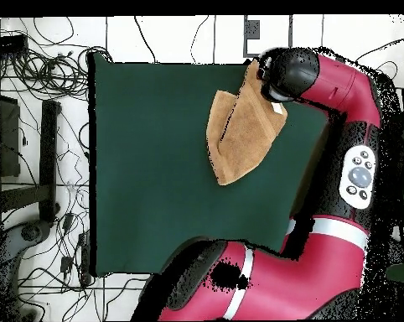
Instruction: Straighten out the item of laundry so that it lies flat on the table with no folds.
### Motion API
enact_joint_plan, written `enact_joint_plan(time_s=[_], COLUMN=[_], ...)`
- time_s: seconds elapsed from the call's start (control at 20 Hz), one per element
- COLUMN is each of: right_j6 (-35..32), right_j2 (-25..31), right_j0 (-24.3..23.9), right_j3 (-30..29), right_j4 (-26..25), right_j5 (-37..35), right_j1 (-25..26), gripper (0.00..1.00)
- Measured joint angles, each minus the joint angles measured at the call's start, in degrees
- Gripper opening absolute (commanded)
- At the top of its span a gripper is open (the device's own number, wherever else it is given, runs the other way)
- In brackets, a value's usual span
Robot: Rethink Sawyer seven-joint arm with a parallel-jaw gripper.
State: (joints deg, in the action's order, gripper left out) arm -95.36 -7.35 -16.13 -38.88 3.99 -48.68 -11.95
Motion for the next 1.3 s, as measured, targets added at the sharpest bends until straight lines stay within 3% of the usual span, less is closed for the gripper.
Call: enact_joint_plan(time_s=[1.3], right_j6=[-0.07], right_j2=[-0.01], right_j0=[-0.8], right_j3=[-0.69], right_j4=[0.0], right_j5=[0.01], right_j1=[0.39], gripper=[1.0])
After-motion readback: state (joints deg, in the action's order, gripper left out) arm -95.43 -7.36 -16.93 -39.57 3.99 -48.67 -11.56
